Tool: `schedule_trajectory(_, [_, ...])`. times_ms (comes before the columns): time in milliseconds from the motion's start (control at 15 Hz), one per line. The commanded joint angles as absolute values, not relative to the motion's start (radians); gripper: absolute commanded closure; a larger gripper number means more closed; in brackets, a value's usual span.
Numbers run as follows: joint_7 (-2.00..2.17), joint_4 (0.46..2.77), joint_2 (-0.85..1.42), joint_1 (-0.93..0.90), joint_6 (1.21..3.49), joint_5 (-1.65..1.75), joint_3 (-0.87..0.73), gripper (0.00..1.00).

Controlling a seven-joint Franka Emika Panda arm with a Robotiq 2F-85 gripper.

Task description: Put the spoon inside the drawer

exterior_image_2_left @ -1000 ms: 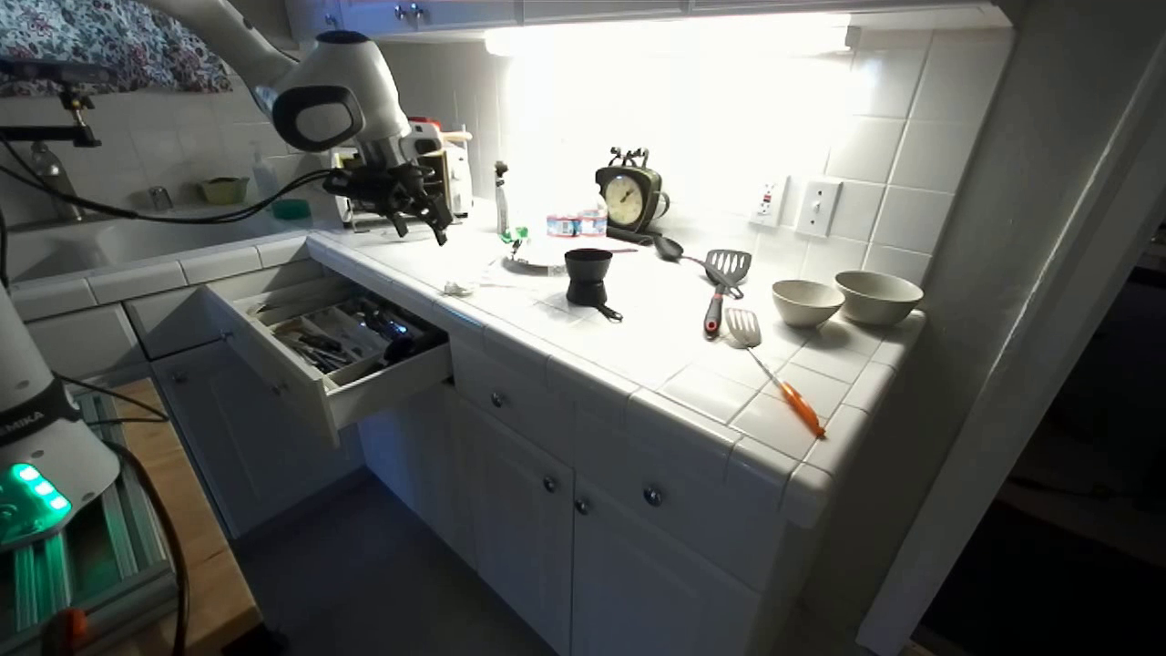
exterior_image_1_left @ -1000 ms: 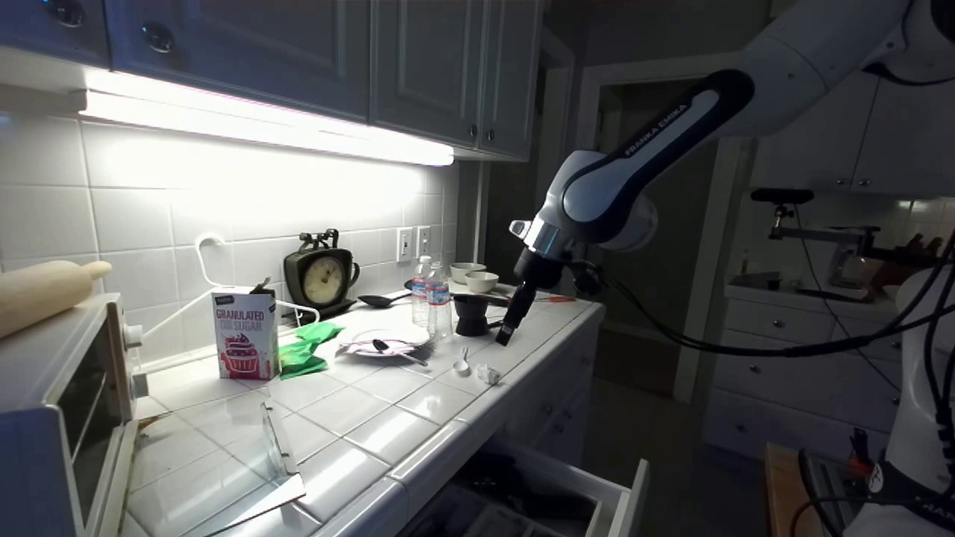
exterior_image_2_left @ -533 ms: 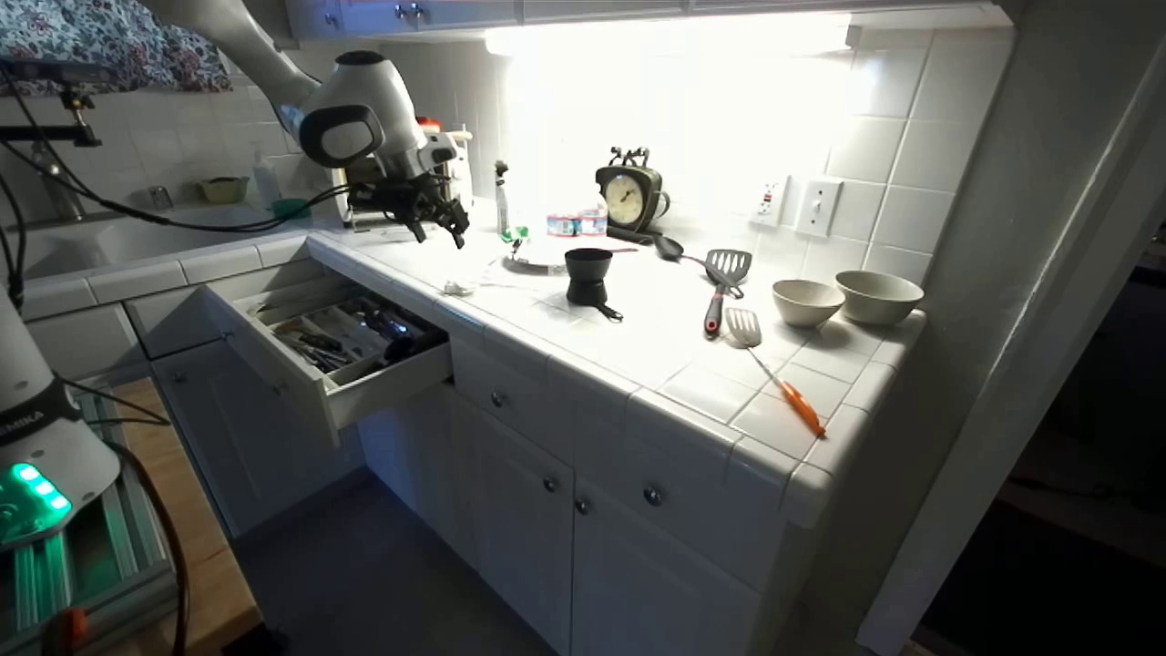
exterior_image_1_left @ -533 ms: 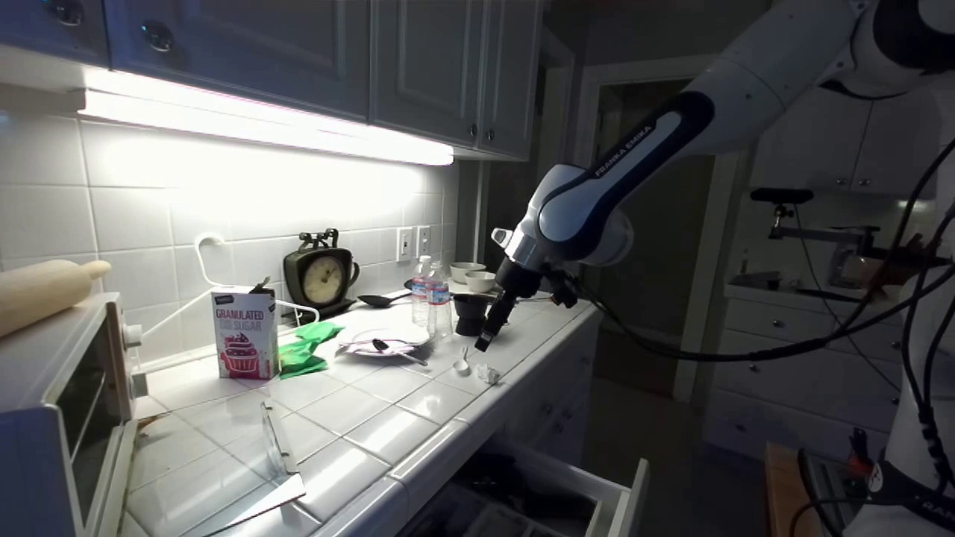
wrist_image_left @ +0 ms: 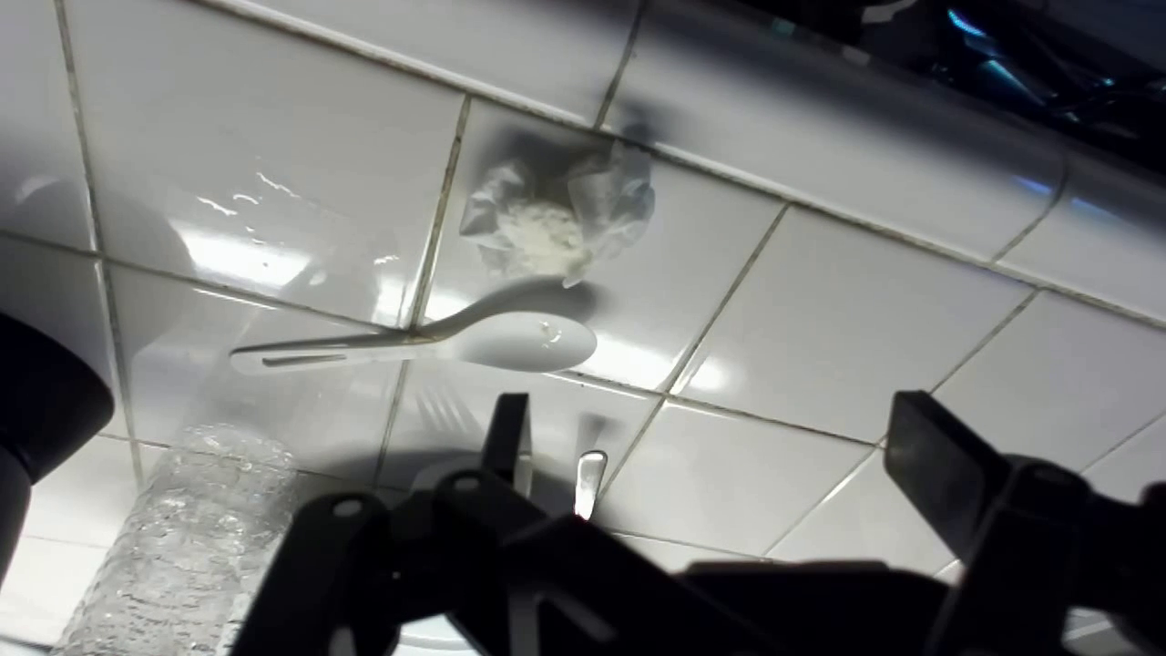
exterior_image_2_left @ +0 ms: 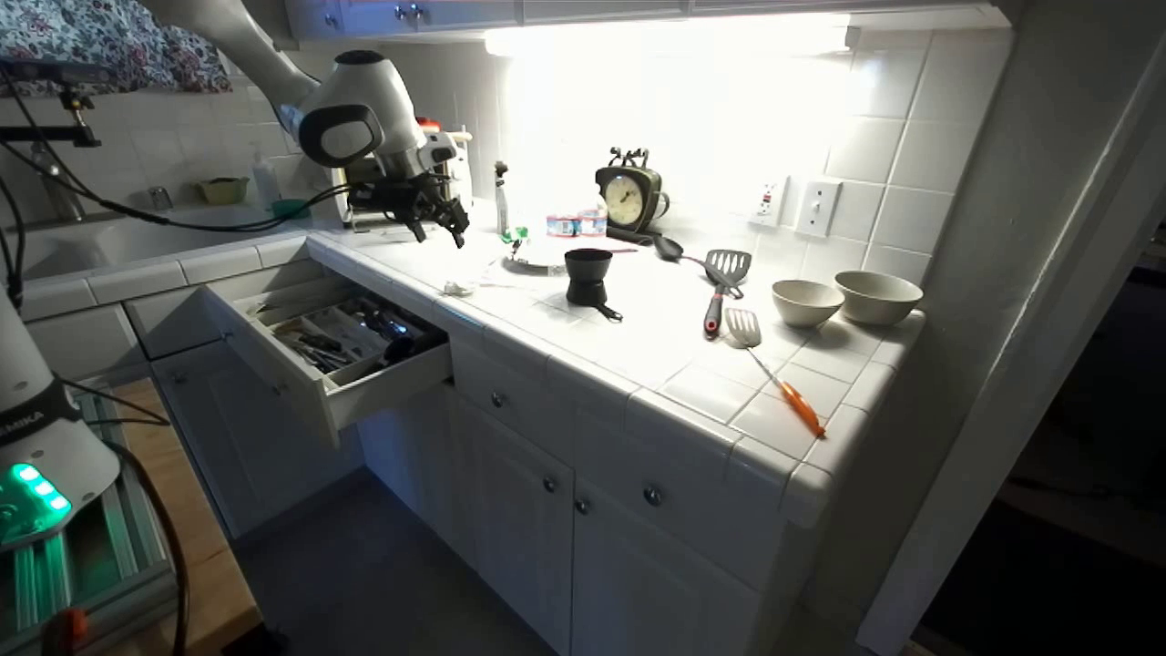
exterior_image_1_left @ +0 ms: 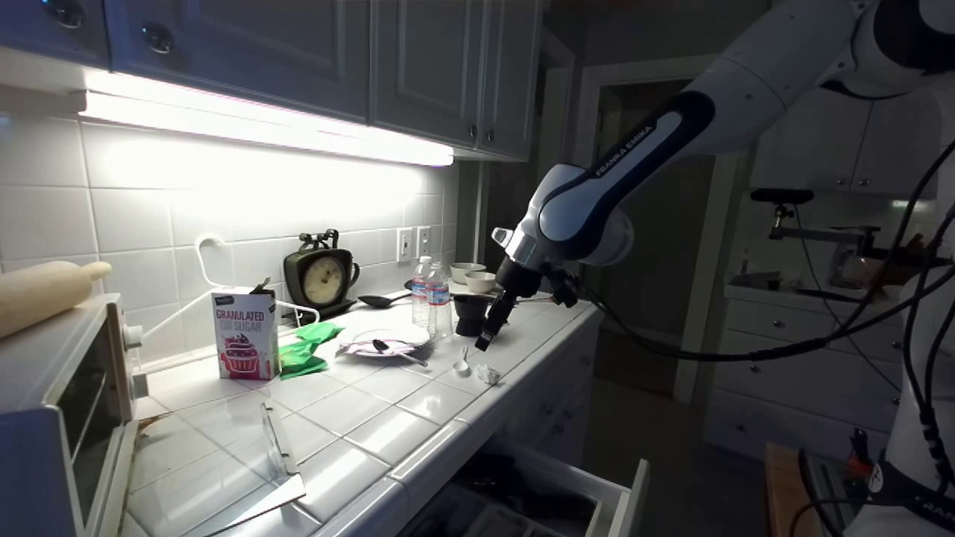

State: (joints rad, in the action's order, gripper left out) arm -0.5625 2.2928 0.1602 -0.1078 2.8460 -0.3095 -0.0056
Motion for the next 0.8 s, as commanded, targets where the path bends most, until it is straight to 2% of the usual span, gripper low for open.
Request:
schedule_trajectory(0, [-0.562, 2.293, 0.16, -0.108, 2.846, -0.31, -0.006, 0.0])
schedule_trajectory(267, [-0.562, 2.293, 0.16, -0.108, 2.846, -0.31, -0.006, 0.0])
schedule_trajectory(333, [-0.475, 2.288, 0.173, -0.065, 2.867, -0.238, 0.032, 0.0])
schedule_trajectory(733, [-0.186, 2.206, 0.263, -0.089, 2.921, 0.003, -0.003, 0.0])
